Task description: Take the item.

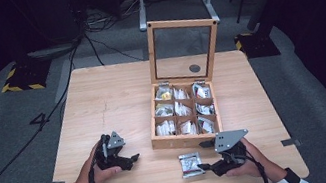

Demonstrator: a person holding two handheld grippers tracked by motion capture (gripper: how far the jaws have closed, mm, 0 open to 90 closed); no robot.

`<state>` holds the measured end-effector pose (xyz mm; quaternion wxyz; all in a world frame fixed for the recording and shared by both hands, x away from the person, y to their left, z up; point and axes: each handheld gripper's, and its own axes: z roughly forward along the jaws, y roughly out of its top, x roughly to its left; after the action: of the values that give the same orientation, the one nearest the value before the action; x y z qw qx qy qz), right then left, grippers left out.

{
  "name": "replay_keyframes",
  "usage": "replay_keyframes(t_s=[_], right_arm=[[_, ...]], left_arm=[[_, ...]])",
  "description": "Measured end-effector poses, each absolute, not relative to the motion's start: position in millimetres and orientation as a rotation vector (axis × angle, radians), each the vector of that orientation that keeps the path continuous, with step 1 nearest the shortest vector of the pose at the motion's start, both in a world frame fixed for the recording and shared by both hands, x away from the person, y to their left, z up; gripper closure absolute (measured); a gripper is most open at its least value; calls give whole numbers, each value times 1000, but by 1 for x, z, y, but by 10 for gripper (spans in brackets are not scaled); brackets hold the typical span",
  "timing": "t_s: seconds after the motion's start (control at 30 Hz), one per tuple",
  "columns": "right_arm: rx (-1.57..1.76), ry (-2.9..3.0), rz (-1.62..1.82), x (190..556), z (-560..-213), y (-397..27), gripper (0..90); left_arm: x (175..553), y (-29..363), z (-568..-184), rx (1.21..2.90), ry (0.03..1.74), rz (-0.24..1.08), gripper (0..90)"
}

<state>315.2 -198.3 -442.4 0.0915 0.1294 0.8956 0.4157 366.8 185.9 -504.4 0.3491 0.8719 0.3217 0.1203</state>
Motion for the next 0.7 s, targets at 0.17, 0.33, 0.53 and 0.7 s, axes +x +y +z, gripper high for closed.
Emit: replay_keyframes(t_s=[0.17,0.33,0.53,0.7], right_arm=[[411,2605,1244,319,-432,-207,319],[472,2533,1268,325,-420,-220,343],[588,2422,1265,338,-410,-241,354],[706,2340,1273,352,-406,-262,357]], left_arm=[[367,186,-504,2260,828,310,136],[368,189,-504,2269,802,300,136],[370,191,-502,2295,789,285,136],[377,194,-497,2315,802,288,172]])
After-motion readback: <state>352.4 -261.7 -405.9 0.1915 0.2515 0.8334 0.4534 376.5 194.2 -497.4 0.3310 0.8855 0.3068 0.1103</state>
